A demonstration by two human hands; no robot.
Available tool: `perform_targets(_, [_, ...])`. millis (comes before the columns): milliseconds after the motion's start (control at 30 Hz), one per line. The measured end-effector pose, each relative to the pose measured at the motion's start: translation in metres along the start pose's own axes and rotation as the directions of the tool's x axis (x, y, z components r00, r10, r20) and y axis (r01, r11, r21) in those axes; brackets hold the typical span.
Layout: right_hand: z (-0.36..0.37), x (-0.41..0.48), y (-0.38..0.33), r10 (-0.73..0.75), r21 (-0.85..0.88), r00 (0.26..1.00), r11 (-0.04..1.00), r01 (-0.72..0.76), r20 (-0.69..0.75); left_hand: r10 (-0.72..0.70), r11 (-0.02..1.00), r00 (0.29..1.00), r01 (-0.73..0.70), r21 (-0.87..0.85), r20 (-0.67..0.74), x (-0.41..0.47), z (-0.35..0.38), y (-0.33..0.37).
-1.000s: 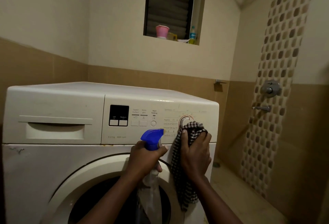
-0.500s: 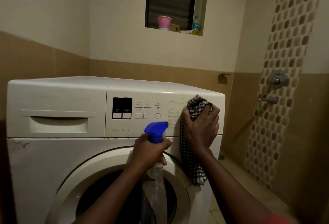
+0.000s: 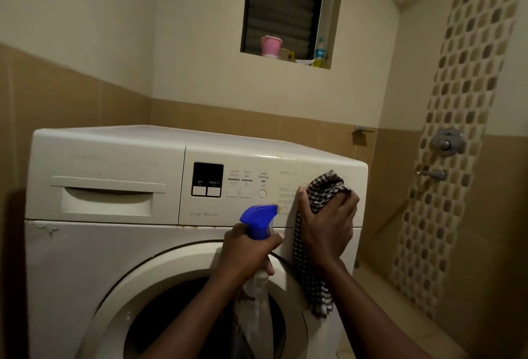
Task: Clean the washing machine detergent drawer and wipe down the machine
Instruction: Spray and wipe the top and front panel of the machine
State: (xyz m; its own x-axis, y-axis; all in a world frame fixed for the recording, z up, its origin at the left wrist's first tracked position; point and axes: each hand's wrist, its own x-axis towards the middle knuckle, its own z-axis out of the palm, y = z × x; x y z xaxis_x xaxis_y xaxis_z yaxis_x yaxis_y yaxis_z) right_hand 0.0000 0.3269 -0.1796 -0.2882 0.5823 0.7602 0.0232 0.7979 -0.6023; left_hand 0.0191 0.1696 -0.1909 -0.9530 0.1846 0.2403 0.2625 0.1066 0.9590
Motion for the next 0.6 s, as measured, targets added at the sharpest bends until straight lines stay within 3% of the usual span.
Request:
perform_targets(100, [-0.001, 0.02, -0.001, -0.192, -0.049, 0.981, 0.98, 0.191, -0.004, 0.0, 1.0, 1.0, 0.0, -0.004, 0.002, 0.002, 0.0, -0.001])
perform_targets(167, [-0.003, 0.031, -0.005, -0.238, -0.042, 0.971, 0.97, 0.238, 0.003, 0.001, 1.0, 1.0, -0.001, -0.003, 0.001, 0.003, 0.001, -0.002])
perform_targets(400, [-0.001, 0.01, -0.003, 0.085, 0.092, 0.996, 0.992, -0.082, -0.03, -0.016, 1.0, 1.0, 0.016, 0.001, -0.01, 0.0, 0.0, 0.0])
perform_targets(600, [0.005, -0.004, -0.002, 0.009, 0.0, 1.0, 1.0, -0.009, -0.005, -0.012, 1.0, 1.0, 0.012, 0.002, 0.007, -0.002, 0.0, 0.0])
